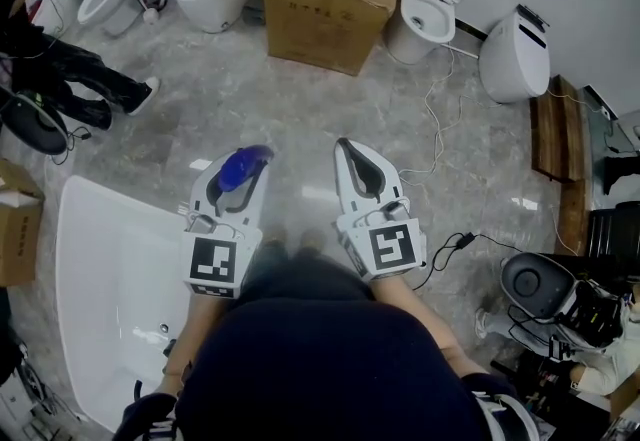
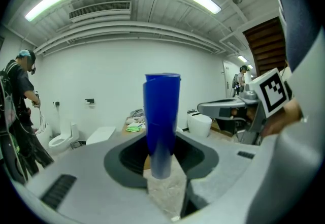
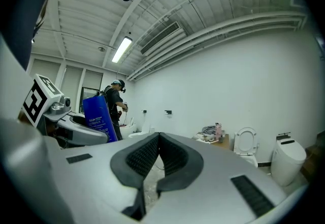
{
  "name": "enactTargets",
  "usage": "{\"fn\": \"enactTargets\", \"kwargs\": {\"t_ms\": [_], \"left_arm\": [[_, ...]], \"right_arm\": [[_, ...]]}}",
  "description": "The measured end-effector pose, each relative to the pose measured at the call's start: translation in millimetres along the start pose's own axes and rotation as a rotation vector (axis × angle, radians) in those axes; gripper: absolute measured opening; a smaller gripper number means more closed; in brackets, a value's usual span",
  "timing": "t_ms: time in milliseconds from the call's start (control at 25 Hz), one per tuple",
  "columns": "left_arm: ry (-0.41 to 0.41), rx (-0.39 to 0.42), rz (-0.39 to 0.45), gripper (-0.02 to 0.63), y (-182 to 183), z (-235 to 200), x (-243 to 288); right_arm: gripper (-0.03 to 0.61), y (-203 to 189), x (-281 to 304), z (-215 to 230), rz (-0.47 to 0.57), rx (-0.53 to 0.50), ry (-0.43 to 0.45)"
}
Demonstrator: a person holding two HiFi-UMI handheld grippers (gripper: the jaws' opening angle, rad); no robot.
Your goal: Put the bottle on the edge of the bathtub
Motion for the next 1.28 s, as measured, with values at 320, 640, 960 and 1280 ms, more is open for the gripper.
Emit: {"fn": "enactTargets", "kwargs": {"t_ms": [320,640,960,1280], "left_arm": [[0.010,0.008,0.004,0.152,-3.6,-6.8,-2.2],[0.138,-0.029,-0.012,0.152,-16.2,-23.0,-29.1],[0.425,-0.105,-0.086,0.152,-36.4,-63.8,-87.2],[0.721,-0.203,-0.167,0.152,-71.9,-88.3,-173.2]], "right_arm": [[0.017,-1.4,8.4,-8.1,0.015,-0.003,0.029],[0.017,-6.8,31.0,-33.9,0.006,-0.008,0.155],[0.017,-1.7,81.4,-97.7,-0.021,-0.013,0.429],[0.017,-6.2,112.6,-189.3,-0.023,-0.039,0.723]]}}
Point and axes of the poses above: the fingertips, and each gripper's own axes: x forward along the fingers, z to its right, y out of its top, the point moved 4 cm from there along -x, backward along the fingers, and after that the axes turned 4 degrees about x, right-handed, at the moved point
